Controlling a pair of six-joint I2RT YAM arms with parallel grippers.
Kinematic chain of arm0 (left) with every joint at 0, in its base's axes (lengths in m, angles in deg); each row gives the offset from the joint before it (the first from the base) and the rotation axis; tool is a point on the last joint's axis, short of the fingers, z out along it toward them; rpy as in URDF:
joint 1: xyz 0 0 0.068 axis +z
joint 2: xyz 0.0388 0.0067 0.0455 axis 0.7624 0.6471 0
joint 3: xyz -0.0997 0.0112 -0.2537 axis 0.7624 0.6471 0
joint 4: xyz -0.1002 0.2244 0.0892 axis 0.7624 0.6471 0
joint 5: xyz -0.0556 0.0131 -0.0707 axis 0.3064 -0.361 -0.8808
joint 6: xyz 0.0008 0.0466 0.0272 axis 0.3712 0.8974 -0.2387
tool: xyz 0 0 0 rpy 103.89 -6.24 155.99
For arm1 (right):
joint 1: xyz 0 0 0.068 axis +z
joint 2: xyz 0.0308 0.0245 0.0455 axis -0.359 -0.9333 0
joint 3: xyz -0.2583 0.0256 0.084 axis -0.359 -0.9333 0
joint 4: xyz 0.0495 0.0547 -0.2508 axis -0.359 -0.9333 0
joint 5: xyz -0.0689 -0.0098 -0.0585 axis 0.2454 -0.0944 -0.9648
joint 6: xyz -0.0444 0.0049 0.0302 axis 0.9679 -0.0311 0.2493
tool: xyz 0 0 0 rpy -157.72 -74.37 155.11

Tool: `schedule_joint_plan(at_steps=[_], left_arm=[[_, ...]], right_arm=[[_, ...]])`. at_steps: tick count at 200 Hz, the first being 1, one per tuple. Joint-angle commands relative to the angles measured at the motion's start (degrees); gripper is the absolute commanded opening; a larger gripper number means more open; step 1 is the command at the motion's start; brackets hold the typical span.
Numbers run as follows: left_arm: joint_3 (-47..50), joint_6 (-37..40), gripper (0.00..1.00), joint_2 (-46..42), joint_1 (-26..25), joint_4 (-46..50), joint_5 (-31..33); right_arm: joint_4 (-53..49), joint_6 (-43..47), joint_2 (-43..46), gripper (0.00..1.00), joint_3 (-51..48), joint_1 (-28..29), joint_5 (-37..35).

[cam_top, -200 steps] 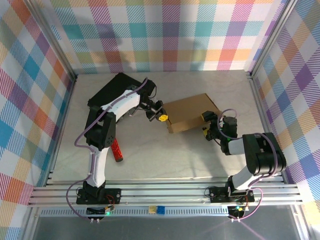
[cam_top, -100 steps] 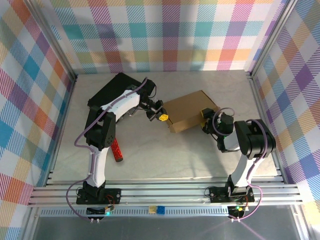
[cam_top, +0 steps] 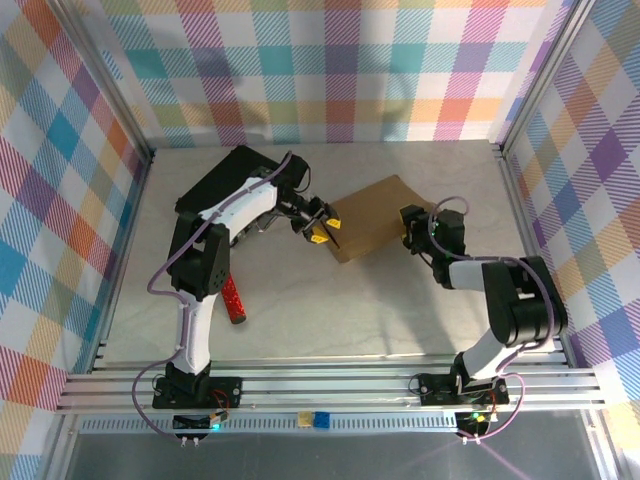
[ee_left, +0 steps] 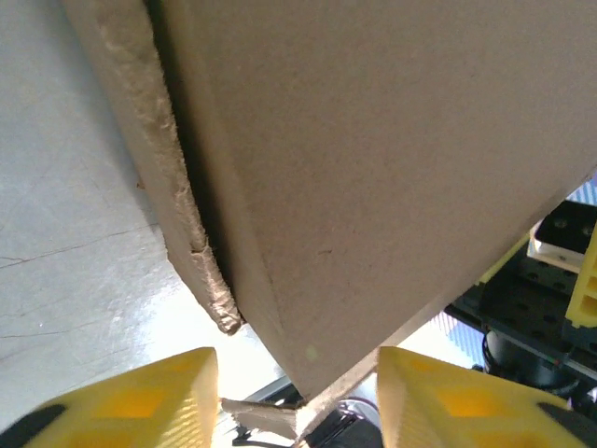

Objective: Fold the paper box

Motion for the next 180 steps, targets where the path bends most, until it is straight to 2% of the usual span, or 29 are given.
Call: schedule_joint_plan(at_steps=[1, 24, 88, 137, 180], left_arm=[[-1.4, -2.8, 0.50, -5.7, 0.7, 3.7, 0.7], [0.6, -2.8, 0.48, -7.1, 0.8, 3.5, 1.1], [1.0, -0.4, 0.50, -8.3, 0.8, 6.0, 5.4], [5.5, 0.0, 0.53, -7.6, 0.2, 2.3, 9.8], [9.9, -2.8, 0.53, -6.4, -2.0, -4.4, 11.9]], right_arm=[[-14.8, 4.0, 3.3, 0.45, 3.6, 0.6, -2.1], [-20.8, 5.6, 2.8, 0.38, 5.5, 0.6, -1.3], [-19.3, 8.5, 0.0, 0.31, 2.1, 0.5, 0.4], [-20.9, 10.1, -2.0, 0.30, 2.9, 0.4, 0.7], [-19.3, 9.7, -4.8, 0.23, 3.3, 0.4, 1.4]])
